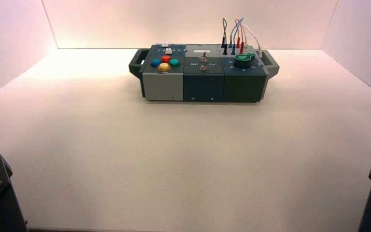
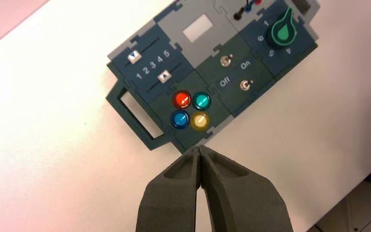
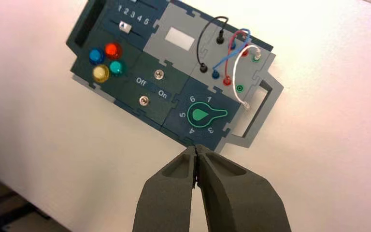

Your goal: View the box from the top.

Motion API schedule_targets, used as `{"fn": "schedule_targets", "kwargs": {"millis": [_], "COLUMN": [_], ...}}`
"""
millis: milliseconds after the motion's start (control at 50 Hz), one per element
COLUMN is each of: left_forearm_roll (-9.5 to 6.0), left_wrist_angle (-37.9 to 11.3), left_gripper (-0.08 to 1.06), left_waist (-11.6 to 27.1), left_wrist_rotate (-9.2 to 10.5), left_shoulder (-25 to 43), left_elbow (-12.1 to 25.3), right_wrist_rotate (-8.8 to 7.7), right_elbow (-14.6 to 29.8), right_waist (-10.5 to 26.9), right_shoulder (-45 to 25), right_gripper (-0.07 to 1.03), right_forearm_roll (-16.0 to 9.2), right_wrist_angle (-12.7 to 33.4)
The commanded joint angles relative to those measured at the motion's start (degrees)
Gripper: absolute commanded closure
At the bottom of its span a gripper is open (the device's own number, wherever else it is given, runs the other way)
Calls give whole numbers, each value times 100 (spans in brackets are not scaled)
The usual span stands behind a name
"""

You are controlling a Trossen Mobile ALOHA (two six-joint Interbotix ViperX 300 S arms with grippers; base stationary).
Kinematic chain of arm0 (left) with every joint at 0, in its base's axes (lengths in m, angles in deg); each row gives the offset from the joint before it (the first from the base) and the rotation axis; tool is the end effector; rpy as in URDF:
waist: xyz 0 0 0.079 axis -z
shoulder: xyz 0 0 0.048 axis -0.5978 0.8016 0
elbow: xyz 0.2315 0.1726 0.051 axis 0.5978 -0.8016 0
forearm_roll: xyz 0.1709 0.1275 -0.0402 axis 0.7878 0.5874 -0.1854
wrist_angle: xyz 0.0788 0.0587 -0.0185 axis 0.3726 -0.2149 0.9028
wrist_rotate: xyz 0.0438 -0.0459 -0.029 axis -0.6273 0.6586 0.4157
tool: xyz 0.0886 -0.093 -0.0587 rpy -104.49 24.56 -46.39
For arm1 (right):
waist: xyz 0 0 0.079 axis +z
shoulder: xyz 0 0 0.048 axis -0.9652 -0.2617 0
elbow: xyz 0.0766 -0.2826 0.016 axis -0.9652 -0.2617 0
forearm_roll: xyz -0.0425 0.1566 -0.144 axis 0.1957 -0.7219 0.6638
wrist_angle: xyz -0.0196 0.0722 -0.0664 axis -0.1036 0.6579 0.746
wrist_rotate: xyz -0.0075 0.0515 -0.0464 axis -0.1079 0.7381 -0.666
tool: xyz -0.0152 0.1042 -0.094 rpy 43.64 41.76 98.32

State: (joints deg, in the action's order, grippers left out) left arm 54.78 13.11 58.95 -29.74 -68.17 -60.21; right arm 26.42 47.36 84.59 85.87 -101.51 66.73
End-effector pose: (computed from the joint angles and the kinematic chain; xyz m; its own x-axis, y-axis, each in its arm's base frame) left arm 0.4037 -0.2084 0.2062 0.2610 -0.3116 -0.9137 0.6731 0.7372 -0.0592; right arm 0.3902 0.1179 0.2046 0.3510 0.3011 -0.8866 -0.4406 0.8886 0.1274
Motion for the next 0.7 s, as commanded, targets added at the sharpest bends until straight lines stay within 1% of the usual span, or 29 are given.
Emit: {"fn": "schedule_targets", "kwargs": {"millis": [20,120,180,300,400,540,700], "left_forearm_roll": [-62,-132,-220,-229,-237,-237,-246], "left_wrist_angle": [-79,-193,-237,-237,-237,-299,-343], "left_gripper": [101,101,101,101,101,101,101], "left_waist": [-53,-62,-79,-105,-202,-325,-360], "left_wrist_rotate": [-26,0,0,9,9,26,26], "left_shoulder": [-114,-97,-97,-88,-62,-53,-88], "left_elbow": [343,483,527,580,598,598,563], "right_wrist_rotate": [-114,-123,-132,-132,-141,-132,-141], "right_elbow": [281,457,563,694,765,773,738], "right_waist": [-88,-97,-97,-97,-97,-105,-97], "right_shoulder": [35,18,0,-44,-79,-88,-79], "right_gripper": [98,98,98,98,98,98,98], "right_forearm_roll": [-97,-97,-88,-53,18,185,202], "right_wrist_angle": [62,79,97,132,149,158,185]}}
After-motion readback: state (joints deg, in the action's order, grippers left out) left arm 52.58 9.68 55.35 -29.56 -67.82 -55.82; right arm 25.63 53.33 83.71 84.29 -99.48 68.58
